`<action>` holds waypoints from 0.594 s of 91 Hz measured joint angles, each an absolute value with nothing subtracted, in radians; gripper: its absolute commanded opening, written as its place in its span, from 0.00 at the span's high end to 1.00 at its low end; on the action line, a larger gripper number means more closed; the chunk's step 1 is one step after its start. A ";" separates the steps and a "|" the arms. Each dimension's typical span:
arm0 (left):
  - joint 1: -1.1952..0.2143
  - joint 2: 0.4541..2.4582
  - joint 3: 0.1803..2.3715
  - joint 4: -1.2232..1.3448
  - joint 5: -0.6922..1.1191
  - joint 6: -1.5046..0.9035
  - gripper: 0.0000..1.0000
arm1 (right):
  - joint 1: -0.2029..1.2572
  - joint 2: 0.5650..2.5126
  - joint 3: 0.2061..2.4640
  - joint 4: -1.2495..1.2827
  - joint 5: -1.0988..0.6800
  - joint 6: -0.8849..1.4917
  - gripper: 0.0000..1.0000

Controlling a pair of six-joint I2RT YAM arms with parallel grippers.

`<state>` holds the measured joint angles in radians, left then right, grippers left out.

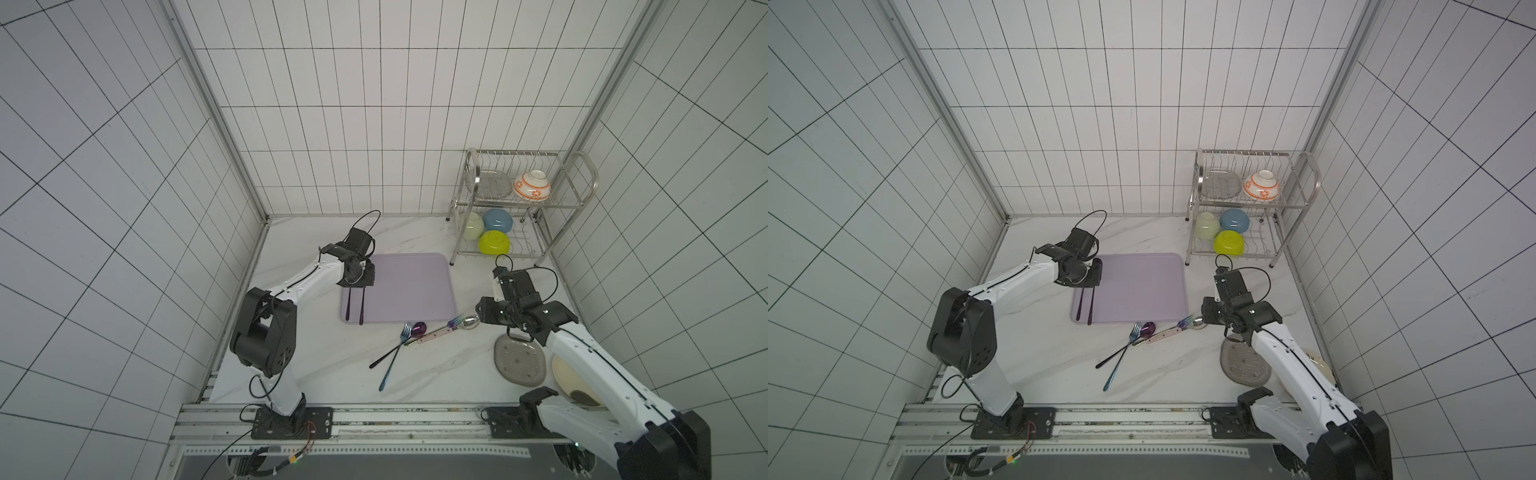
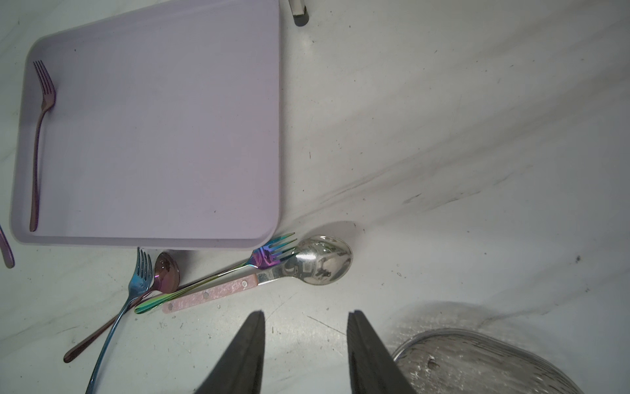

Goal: Set the spoon and fork side by side
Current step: Place the spoon on the tray.

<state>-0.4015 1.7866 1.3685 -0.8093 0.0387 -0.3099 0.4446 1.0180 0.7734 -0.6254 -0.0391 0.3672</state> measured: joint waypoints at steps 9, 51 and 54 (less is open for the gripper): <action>-0.369 1.862 1.430 -0.831 0.049 -0.286 1.00 | 0.445 1.016 0.773 -0.625 -0.034 0.371 0.57; -0.348 1.991 1.503 -0.877 0.066 -0.292 1.00 | 0.444 1.016 0.773 -0.626 -0.022 0.371 0.57; -0.346 1.995 1.503 -0.876 0.066 -0.296 1.00 | 0.444 1.016 0.773 -0.626 -0.022 0.371 0.57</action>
